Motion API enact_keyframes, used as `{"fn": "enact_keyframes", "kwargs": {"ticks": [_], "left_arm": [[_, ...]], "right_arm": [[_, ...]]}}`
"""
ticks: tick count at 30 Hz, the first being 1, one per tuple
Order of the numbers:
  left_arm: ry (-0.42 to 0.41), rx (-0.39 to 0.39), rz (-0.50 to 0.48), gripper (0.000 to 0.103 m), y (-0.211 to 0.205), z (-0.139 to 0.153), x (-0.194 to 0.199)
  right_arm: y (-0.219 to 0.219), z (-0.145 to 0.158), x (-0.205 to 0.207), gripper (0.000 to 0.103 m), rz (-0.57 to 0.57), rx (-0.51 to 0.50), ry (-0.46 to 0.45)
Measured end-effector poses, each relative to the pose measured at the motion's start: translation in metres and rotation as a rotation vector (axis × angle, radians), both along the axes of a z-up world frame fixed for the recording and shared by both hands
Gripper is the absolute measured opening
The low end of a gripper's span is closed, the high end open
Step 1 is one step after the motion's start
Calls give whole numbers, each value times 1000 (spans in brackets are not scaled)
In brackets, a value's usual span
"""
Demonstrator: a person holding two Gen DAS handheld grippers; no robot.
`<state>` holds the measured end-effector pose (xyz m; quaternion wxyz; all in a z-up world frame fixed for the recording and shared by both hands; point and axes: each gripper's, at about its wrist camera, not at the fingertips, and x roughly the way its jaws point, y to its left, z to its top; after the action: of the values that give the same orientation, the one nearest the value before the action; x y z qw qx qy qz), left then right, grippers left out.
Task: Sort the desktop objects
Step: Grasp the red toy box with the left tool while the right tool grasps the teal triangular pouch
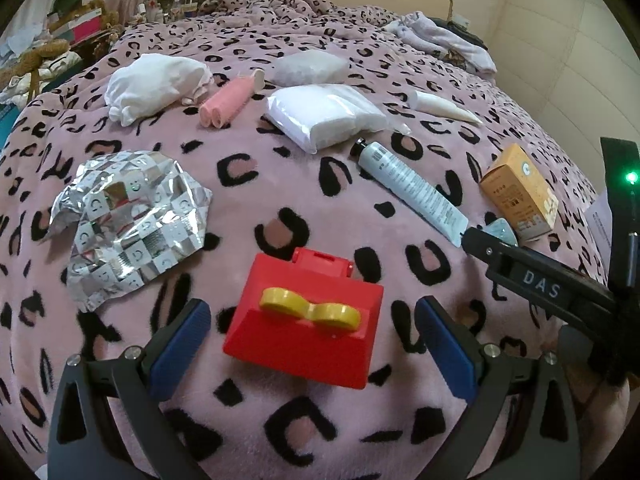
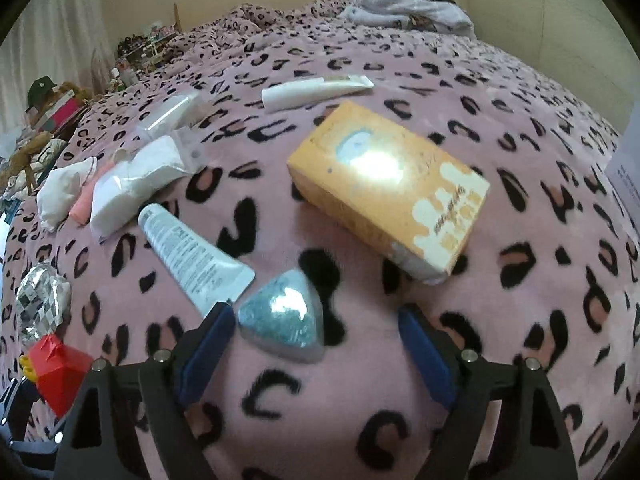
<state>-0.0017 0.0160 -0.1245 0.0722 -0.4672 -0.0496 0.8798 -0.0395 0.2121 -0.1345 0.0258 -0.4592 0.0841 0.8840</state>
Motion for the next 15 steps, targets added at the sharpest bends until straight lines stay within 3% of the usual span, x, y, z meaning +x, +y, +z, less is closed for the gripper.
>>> {"fn": "enact_keyframes", "kwargs": {"ticks": [3,9,11,12,15], "left_arm": [[11,-2,-7,103,4,-1,0],[27,-10,-35,99,12,-2,0],[28,-14,-48,89,14,-2,1],[27,-20,-48,86,14,-2,1],[17,-22,-45,63,12,-4,1]], "right_arm": [[-2,-1,-3,85,5,15,6],[-2,-2,-5,60,3,22,10],[-1,-1,-4,44,4,12,11],[-1,-1,-3,42,4,4,14],[1,0,0,42,1,-11,18]]}}
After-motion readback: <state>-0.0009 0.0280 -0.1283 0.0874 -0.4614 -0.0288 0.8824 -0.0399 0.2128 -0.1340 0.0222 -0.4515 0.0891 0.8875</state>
